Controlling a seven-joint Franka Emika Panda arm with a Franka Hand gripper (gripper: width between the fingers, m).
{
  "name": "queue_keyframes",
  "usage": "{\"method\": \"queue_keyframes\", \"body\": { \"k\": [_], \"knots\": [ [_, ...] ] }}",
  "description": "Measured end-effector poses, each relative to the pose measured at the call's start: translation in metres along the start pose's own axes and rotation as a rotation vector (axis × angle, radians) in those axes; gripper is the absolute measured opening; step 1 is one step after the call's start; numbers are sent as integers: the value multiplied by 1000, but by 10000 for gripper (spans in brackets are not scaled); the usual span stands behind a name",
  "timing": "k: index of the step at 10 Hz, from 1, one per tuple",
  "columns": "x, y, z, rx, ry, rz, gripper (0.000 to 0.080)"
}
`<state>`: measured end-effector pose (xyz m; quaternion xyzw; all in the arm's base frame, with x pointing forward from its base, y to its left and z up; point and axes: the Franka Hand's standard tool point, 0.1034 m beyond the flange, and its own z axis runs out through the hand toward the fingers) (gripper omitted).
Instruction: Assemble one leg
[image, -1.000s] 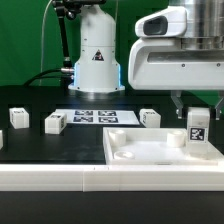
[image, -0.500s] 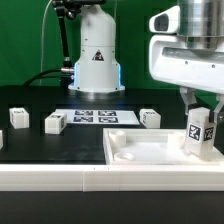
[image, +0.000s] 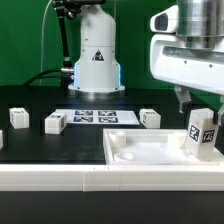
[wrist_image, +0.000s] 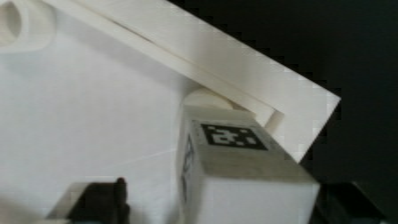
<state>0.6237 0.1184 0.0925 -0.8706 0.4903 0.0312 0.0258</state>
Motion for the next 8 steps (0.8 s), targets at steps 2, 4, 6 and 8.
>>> {"method": "queue_keyframes", "body": {
  "k": [2, 4, 6, 8],
  "knots": [
    [-1, -1, 1, 1, 2, -212, 639],
    [-1, 0, 3, -1, 1, -430, 648],
    [2, 1, 6, -4, 0, -650, 649],
    [2, 1, 8, -13, 1, -816, 649]
  ]
}}
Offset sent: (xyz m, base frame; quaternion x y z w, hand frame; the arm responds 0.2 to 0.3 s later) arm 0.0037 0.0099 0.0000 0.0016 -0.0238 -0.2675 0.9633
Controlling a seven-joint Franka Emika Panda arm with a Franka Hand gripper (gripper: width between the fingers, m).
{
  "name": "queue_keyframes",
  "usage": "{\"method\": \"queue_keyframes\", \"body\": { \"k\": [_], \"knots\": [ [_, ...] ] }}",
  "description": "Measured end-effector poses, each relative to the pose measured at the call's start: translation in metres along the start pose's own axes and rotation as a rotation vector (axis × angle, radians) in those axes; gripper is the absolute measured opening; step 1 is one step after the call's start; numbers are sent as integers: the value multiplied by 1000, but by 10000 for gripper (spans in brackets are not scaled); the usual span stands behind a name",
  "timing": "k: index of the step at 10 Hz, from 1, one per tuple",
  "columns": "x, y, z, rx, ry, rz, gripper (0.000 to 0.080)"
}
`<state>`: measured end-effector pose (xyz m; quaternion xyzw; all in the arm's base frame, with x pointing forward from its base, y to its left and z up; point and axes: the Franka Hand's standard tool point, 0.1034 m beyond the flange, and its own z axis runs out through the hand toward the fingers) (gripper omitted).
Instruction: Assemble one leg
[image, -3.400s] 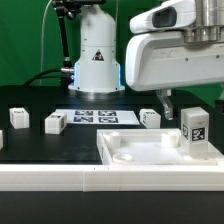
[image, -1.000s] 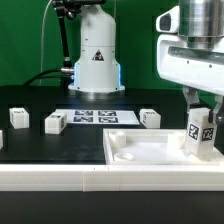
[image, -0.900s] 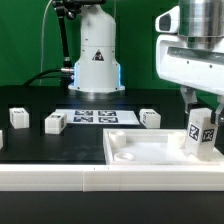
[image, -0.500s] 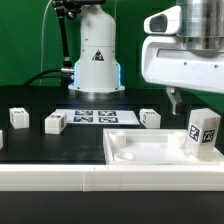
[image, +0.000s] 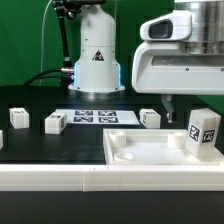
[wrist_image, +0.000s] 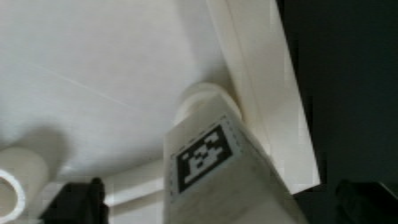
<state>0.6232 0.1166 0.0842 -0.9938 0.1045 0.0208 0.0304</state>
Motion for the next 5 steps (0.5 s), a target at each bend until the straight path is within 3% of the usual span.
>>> {"method": "queue_keyframes", "body": {
  "k": [5],
  "knots": [
    [-1, 0, 0, -47, 4, -358, 649]
  ]
}}
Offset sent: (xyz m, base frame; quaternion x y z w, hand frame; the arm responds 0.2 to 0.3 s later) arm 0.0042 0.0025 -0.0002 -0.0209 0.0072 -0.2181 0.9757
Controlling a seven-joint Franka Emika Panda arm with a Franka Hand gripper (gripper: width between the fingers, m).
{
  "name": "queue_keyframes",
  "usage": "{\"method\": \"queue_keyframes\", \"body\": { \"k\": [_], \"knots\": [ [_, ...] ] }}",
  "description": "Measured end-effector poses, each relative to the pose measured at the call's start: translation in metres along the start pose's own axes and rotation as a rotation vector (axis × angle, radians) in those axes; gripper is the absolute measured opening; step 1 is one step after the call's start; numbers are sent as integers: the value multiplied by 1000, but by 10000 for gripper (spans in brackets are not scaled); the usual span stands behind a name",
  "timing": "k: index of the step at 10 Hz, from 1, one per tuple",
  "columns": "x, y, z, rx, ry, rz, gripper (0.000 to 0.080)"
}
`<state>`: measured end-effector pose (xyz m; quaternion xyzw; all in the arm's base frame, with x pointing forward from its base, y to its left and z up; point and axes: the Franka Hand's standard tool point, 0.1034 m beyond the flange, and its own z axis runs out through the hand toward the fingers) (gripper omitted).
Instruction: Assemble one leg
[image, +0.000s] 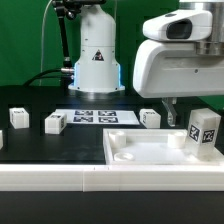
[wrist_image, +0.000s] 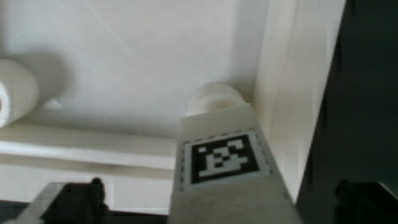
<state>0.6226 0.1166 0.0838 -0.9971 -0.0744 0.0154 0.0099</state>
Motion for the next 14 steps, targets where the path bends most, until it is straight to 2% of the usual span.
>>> {"method": "queue_keyframes", "body": {
  "k": [3, 5, 8, 9, 12, 14],
  "knots": [
    [0, 1, 0, -1, 0, -25, 637],
    [0, 1, 0, -1, 0, -24, 289],
    [0, 1, 0, 0, 0, 27, 291],
    [-1, 1, 1, 22, 25, 218, 291],
    [0, -1, 2, 54, 59, 566, 291],
    [0, -2, 2, 59, 57, 782, 292]
  ]
}}
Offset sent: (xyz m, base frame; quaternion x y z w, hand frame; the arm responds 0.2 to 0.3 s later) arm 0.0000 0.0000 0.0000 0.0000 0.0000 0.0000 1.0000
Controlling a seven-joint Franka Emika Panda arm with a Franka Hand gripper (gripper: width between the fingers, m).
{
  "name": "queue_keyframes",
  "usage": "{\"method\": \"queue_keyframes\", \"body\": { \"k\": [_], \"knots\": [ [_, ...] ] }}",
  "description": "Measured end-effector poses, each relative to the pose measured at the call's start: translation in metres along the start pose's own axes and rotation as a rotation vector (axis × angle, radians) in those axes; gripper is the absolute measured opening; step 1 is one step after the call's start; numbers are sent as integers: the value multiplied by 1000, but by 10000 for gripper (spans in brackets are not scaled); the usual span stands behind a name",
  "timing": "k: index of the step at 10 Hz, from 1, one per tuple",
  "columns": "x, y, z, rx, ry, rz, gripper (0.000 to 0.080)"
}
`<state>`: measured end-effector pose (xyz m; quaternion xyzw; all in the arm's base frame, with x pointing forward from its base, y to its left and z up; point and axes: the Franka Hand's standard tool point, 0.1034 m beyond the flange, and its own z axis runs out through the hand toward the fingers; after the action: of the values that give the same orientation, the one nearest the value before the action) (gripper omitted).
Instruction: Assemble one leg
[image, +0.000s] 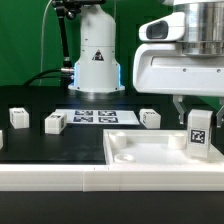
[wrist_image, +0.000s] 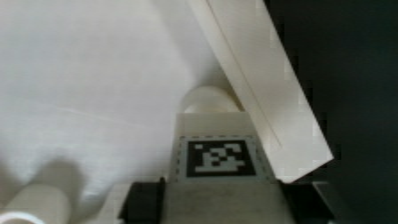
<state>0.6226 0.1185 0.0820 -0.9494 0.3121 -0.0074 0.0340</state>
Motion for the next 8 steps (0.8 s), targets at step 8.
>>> {"method": "queue_keyframes", "body": {
  "k": [8],
  "knots": [
    [-2, -4, 1, 5, -15, 560, 294]
  ]
}}
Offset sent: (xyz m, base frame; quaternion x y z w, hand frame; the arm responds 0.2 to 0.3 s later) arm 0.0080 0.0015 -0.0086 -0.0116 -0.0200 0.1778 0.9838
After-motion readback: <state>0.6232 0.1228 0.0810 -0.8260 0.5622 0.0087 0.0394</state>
